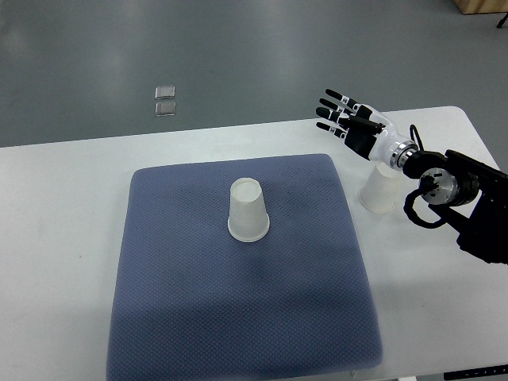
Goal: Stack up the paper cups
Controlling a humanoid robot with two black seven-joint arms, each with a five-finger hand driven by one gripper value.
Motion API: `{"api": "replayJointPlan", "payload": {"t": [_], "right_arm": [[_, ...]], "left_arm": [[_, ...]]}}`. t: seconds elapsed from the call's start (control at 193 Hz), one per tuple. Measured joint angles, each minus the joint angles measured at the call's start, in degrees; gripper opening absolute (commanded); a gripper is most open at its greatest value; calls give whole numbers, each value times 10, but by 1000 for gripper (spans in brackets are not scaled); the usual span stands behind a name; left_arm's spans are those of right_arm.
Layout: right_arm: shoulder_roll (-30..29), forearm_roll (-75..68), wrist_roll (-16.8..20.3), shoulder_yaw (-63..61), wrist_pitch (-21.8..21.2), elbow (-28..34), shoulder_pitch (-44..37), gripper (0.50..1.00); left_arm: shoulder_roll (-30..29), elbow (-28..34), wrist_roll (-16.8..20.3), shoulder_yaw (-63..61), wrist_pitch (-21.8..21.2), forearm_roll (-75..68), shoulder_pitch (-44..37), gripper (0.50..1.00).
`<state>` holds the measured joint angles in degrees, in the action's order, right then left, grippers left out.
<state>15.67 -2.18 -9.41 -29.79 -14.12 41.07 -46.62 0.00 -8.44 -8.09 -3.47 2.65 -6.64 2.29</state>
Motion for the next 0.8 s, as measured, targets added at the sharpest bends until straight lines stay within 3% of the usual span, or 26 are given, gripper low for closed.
{"api": "replayJointPlan", "payload": {"t": [0.798], "right_arm": [[22,58,4,22,-13,9,-32,926]], "left_arm": [[0,-20,0,0,0,0,0,1000]]}}
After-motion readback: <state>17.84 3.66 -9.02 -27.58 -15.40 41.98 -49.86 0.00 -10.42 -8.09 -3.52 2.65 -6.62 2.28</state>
